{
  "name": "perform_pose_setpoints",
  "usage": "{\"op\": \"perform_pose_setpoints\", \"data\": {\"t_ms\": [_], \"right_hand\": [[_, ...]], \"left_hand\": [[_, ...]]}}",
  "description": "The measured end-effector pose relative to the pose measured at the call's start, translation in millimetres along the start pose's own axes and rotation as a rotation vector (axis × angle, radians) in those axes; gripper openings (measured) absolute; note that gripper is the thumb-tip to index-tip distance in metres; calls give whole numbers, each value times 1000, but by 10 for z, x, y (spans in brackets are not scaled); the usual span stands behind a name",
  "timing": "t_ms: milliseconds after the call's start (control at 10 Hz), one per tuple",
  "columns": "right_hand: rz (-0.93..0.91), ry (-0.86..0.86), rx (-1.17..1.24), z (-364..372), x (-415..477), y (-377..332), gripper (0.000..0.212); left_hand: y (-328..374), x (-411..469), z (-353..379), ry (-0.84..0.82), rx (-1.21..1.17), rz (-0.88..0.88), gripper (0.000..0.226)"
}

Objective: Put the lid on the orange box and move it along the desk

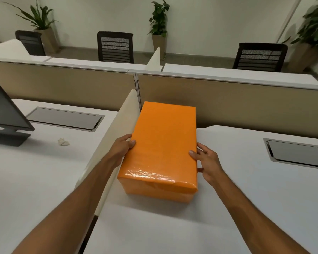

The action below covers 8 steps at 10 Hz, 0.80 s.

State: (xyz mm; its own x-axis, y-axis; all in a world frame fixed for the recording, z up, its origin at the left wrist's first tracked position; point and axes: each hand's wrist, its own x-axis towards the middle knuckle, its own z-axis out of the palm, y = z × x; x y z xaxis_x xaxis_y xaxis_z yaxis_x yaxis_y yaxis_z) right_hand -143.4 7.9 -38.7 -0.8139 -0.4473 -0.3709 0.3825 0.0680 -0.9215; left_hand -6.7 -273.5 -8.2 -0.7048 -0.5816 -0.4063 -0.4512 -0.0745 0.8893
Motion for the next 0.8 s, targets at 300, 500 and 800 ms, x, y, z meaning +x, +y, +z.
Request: {"op": "perform_pose_setpoints", "data": {"t_ms": [300,500,800], "right_hand": [[-21,-11,-42,76,244,-34,49],[-54,35,-158,37,266,-24,70],[-133,109,-431,-159,-81,-94,59]], "left_hand": [[122,172,-54,-2,32,-4,46],[150,101,11,57,126,26,54],[181,-436,353,153,628,373,62]]}}
